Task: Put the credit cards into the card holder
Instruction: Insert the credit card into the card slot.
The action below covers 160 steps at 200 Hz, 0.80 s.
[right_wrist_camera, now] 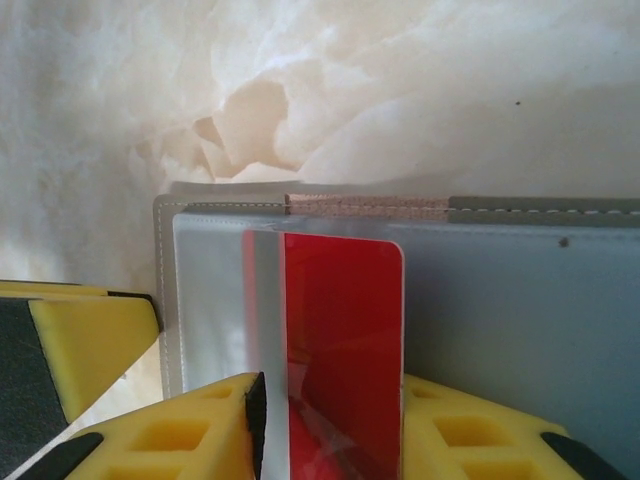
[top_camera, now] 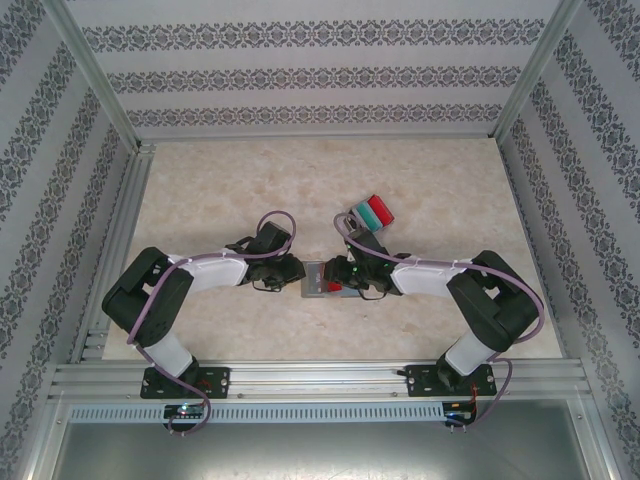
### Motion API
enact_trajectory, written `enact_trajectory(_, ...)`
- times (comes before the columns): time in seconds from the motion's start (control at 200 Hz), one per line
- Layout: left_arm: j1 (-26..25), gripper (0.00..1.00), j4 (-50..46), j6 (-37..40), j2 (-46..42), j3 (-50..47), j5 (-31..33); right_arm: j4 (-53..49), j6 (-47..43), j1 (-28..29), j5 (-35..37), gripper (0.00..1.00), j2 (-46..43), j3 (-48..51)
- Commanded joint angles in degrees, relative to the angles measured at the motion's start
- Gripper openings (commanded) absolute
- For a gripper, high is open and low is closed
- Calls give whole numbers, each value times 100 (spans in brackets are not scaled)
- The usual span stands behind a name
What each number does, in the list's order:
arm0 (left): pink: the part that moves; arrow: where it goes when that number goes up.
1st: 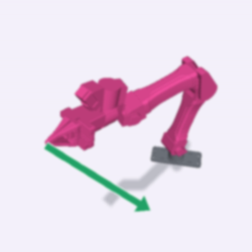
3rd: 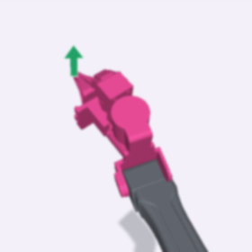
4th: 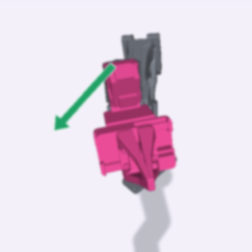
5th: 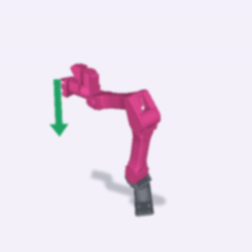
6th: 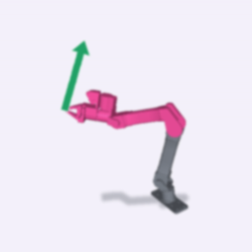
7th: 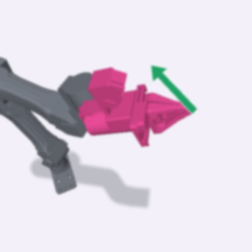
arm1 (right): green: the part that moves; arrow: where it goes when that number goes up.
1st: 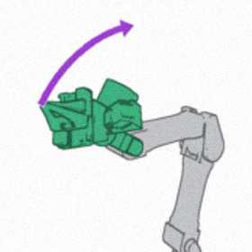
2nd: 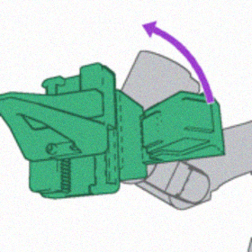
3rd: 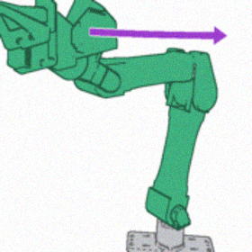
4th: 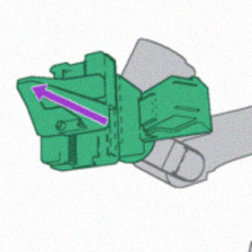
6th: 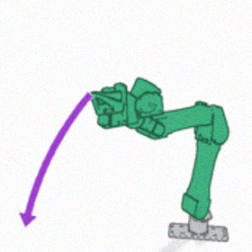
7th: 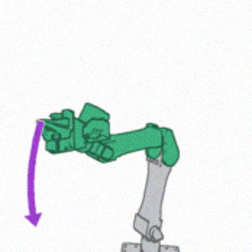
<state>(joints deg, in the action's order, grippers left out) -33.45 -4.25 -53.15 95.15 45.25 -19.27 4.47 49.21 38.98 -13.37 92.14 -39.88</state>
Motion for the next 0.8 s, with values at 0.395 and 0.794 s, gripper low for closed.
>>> enact_trajectory(0.395,-142,25,267,-117,43,-57,-19,-1046,-199,306,425,39,132,-623)
enact_trajectory(0.794,-143,25,337,-117,100,-74,-75,-1253,-247,289,434,46,172,-732)
